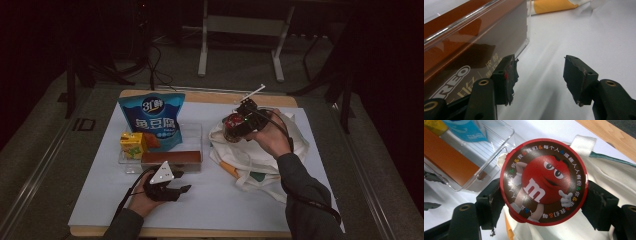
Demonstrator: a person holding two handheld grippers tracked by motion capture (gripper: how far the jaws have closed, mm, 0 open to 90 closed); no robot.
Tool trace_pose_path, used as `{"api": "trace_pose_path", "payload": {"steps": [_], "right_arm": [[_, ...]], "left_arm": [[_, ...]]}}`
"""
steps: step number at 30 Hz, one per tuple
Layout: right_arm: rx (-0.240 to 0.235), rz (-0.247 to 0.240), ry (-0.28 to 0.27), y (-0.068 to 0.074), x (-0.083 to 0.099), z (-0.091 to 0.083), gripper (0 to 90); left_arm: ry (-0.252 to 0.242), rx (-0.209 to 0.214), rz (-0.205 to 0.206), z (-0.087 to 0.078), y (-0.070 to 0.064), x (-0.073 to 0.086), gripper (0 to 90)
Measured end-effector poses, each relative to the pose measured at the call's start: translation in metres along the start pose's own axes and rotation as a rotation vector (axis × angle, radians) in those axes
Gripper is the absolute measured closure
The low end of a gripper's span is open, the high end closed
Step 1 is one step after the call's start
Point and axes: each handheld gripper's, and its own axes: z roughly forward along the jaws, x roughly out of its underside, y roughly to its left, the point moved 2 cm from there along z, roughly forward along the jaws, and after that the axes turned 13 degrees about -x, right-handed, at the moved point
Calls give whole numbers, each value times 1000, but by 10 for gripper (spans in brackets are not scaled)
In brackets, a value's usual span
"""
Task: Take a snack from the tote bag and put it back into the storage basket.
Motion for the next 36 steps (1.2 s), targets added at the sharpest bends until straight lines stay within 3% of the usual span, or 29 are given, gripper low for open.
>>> {"api": "trace_pose_path", "payload": {"steps": [36], "right_arm": [[-43, -53, 9, 33, -21, 18, 261]], "left_arm": [[-4, -1, -1, 0, 0, 0, 440]]}}
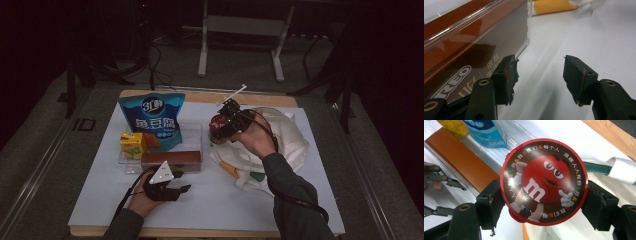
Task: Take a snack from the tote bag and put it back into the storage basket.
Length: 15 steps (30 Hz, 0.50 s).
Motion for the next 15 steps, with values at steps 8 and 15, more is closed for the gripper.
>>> {"api": "trace_pose_path", "payload": {"steps": [8, 15], "right_arm": [[-10, -12, -7, 8, -8, 3, 260], [-18, -22, -11, 16, -15, 6, 260]], "left_arm": [[1, -2, 1, 0, 0, 0, 440], [1, -4, 4, 0, 0, 0, 443]]}}
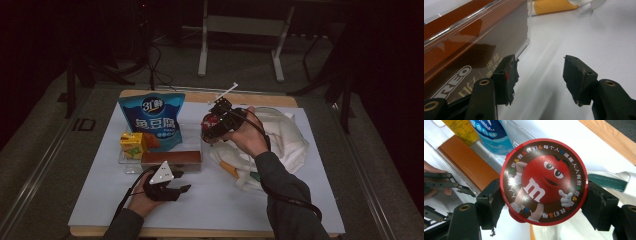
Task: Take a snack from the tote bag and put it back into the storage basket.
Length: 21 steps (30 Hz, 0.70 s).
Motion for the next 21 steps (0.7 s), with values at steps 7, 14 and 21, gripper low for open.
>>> {"api": "trace_pose_path", "payload": {"steps": [7, 14, 21], "right_arm": [[-2, -3, 2, 4, -4, 4, 260], [-9, -9, 4, 9, -10, 9, 260], [-19, -18, 8, 16, -16, 15, 260]], "left_arm": [[-1, 0, -3, 0, 0, 0, 442], [-1, -1, -2, 0, 0, 0, 442], [-1, 0, -3, 0, 0, 0, 442]]}}
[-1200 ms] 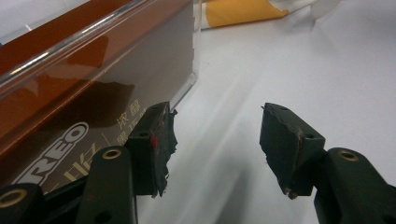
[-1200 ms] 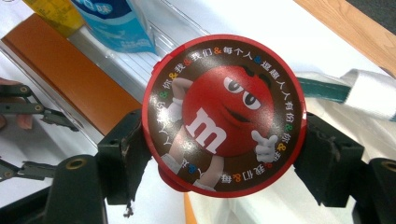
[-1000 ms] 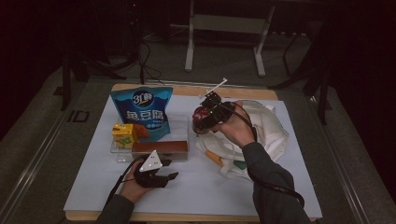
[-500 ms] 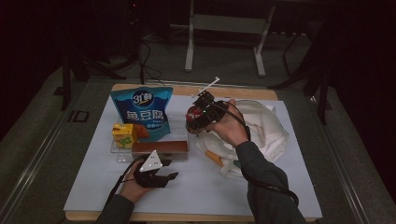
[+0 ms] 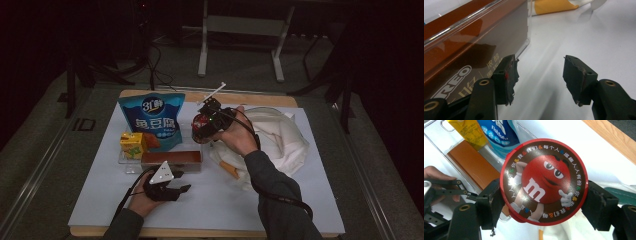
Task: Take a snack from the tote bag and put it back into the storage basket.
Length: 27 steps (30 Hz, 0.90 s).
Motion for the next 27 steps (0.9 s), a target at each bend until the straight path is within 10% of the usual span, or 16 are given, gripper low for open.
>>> {"api": "trace_pose_path", "payload": {"steps": [27], "right_arm": [[-13, 20, 0, 6, -10, 20, 260]], "left_arm": [[1, 0, 0, 0, 0, 0, 442]]}}
